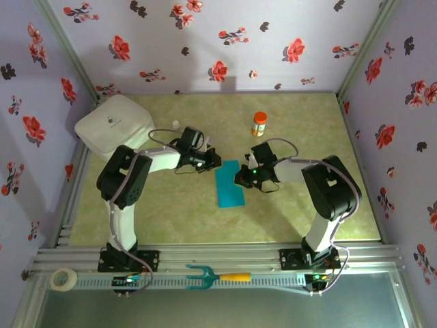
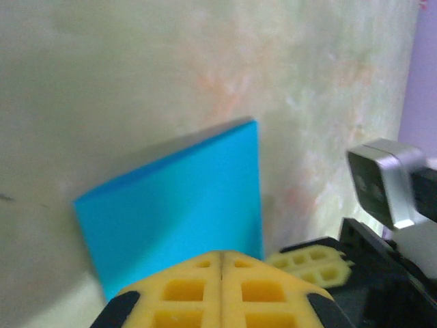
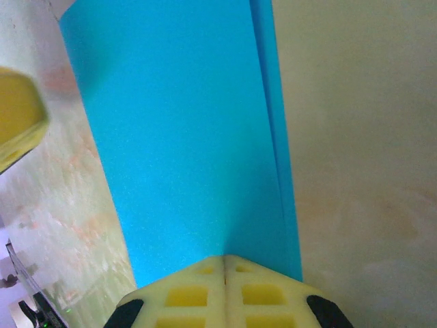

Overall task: Fold a paper plane with a square sheet of paper (pick it up from the middle)
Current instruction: First fold the square sheet of paper in half at the center of the table.

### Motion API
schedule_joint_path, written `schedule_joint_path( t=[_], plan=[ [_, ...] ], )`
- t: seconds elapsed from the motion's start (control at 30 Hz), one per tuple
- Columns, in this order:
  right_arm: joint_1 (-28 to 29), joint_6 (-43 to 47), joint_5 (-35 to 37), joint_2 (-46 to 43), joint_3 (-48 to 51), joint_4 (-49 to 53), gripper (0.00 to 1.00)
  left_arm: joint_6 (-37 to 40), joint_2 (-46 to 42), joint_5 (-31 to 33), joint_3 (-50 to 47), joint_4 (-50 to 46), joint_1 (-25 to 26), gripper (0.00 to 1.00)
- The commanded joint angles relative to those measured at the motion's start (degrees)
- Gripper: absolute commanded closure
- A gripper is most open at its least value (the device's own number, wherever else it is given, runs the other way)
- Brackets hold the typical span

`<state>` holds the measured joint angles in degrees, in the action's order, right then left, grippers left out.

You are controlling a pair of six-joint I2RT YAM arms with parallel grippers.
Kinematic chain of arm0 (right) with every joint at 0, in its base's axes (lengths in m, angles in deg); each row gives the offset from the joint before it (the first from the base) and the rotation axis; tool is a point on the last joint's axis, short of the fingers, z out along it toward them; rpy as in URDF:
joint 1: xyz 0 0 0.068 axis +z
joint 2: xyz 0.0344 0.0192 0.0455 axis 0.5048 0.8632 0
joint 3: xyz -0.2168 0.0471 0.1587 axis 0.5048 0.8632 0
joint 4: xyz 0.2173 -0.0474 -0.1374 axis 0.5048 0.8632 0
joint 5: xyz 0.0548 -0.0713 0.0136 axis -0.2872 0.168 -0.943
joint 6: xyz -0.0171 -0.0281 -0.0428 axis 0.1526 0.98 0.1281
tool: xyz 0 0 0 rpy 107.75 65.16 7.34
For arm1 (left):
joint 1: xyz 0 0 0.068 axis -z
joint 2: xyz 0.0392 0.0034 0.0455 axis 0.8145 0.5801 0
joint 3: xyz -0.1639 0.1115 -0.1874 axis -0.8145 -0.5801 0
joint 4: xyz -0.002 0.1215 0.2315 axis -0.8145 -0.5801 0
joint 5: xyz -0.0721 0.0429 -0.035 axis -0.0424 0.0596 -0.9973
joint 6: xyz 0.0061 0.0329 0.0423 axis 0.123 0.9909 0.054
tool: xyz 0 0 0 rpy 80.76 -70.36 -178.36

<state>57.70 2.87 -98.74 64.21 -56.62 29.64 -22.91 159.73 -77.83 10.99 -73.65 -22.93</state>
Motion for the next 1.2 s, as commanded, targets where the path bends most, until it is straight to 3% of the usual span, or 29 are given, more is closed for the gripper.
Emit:
schedule_joint_path(
  t=[0.0, 0.73, 1.1, 1.17],
  plan=[
    [-0.82, 1.51, 6.40, 2.79, 2.37, 8.59, 1.00, -1.94, 3.39, -2.24, 0.53, 1.41, -0.83, 0.99],
    [-0.83, 1.97, 5.59, 2.73, 2.45, 8.72, 1.00, -4.86, 7.17, 13.10, 10.75, -14.15, -2.18, 1.00],
    [-0.66, -3.01, -0.13, 1.57, 2.93, 0.46, 1.00, -2.79, -3.61, 16.10, 10.85, -16.80, -0.14, 0.95],
    [-0.70, -4.56, -0.60, -0.79, 2.84, -1.25, 0.95, -1.72, -4.90, 15.01, 10.65, -17.02, 0.90, 0.94]
  ],
)
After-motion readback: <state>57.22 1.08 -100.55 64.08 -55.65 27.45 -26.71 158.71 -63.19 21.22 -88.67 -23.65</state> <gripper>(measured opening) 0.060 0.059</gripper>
